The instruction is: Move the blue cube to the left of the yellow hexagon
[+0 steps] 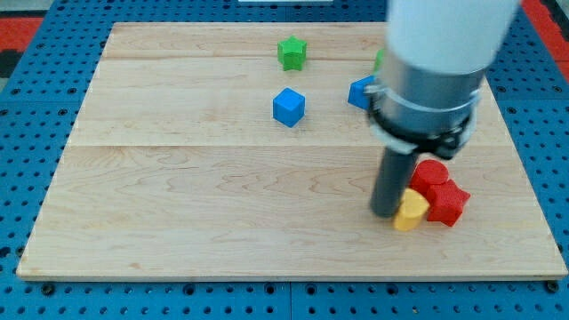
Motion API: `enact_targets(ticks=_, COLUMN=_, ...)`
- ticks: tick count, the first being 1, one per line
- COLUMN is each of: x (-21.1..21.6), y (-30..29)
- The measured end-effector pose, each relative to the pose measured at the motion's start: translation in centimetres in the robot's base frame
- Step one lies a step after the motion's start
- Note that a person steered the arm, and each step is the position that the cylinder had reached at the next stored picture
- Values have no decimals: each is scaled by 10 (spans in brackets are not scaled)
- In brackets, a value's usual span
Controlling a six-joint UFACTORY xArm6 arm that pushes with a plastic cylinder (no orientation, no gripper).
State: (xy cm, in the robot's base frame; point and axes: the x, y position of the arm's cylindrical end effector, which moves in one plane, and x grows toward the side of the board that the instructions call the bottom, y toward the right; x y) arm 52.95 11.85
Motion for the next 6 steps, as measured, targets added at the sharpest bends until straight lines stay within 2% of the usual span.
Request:
enact_targets(ticks=1, x=-50, y=-94)
enact_targets(ticks=2, x=-121, y=-199)
enact_targets(ticks=3, x=-196, y=-183)
enact_targets(ticks=4, x=-171, y=-111)
enact_targets(ticks=5, x=-128, y=-99)
enact_targets(ticks=6, x=-121, y=-81)
